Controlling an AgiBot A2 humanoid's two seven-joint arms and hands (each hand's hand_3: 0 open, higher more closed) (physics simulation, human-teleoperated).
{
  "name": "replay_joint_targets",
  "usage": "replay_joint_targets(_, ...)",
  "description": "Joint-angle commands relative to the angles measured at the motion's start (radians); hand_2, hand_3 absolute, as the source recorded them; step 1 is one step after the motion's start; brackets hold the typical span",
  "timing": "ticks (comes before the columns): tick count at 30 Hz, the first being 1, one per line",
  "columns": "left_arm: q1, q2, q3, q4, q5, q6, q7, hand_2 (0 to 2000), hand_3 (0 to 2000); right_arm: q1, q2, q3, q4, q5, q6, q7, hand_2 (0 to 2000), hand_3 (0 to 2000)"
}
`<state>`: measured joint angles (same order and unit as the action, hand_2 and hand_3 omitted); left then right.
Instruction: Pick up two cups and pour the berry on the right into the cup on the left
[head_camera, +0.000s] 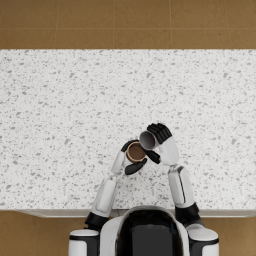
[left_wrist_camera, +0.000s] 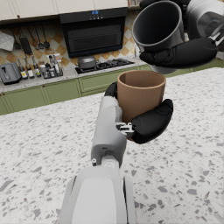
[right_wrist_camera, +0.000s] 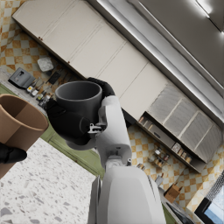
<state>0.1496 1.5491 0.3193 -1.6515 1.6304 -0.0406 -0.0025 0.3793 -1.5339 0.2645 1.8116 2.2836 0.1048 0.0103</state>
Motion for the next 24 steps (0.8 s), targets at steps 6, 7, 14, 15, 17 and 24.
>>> replay_joint_targets(6,0.092,-0.072,0.089,0.072,0.001,0.006,0.002,2000,1280,0.090,-0.025,0.013,0.000,0.193,0.005,0.001,2000,1280)
replay_joint_targets(7,0.090,-0.072,0.090,0.078,0.001,0.007,0.002,2000,1280,0.090,-0.026,0.016,-0.001,0.225,0.005,0.001,2000,1280)
replay_joint_targets(14,0.095,-0.059,0.069,0.083,0.000,0.010,0.002,2000,1280,0.068,-0.021,0.063,0.032,0.449,0.008,0.002,2000,1280)
replay_joint_targets(15,0.095,-0.058,0.063,0.077,0.000,0.010,0.002,2000,1280,0.069,-0.023,0.066,0.026,0.481,0.009,0.002,2000,1280)
replay_joint_targets(17,0.089,-0.059,0.064,0.078,0.000,0.011,0.002,2000,1280,0.052,-0.015,0.079,0.057,0.546,0.009,0.003,2000,1280)
replay_joint_targets(24,0.098,-0.045,0.043,0.088,0.000,0.011,0.002,2000,1280,0.050,-0.025,0.113,0.073,0.770,0.010,0.003,2000,1280)
